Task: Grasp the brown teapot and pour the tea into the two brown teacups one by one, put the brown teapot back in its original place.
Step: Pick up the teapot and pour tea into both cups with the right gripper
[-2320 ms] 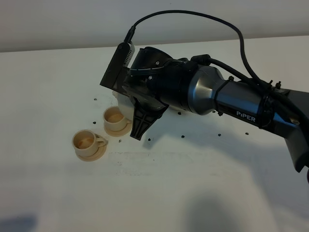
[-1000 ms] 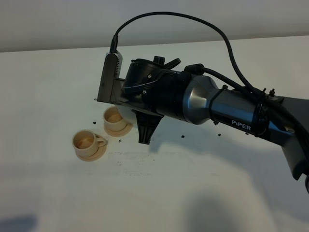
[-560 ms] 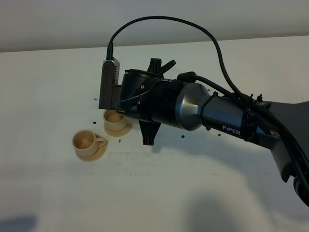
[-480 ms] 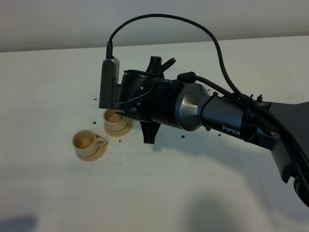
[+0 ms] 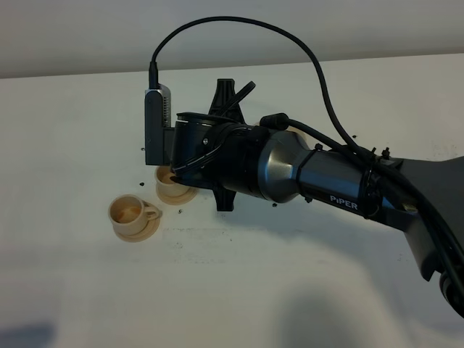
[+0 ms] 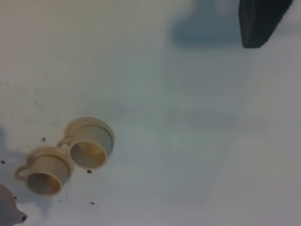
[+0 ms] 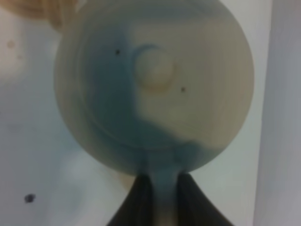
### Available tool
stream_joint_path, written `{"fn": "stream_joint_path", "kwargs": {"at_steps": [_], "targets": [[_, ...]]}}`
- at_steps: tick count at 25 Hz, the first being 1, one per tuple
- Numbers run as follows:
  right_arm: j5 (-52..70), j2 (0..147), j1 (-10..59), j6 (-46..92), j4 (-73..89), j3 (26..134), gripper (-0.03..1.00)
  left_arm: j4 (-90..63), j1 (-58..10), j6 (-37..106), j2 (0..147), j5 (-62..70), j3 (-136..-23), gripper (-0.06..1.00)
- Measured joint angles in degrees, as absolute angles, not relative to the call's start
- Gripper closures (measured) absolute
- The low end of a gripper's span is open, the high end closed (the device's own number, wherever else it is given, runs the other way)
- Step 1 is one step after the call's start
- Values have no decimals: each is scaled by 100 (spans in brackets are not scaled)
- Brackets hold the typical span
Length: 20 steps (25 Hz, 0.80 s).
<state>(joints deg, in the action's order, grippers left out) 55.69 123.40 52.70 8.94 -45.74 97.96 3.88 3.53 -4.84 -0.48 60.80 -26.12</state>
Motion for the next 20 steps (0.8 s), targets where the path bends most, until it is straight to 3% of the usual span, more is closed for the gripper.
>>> {"fn": "stream_joint_path", "kwargs": {"at_steps": [20], "targets": [[5599,12453,5337,894,-4759,9796,87,388,353,-484,-48,6080,-2612,51]]}}
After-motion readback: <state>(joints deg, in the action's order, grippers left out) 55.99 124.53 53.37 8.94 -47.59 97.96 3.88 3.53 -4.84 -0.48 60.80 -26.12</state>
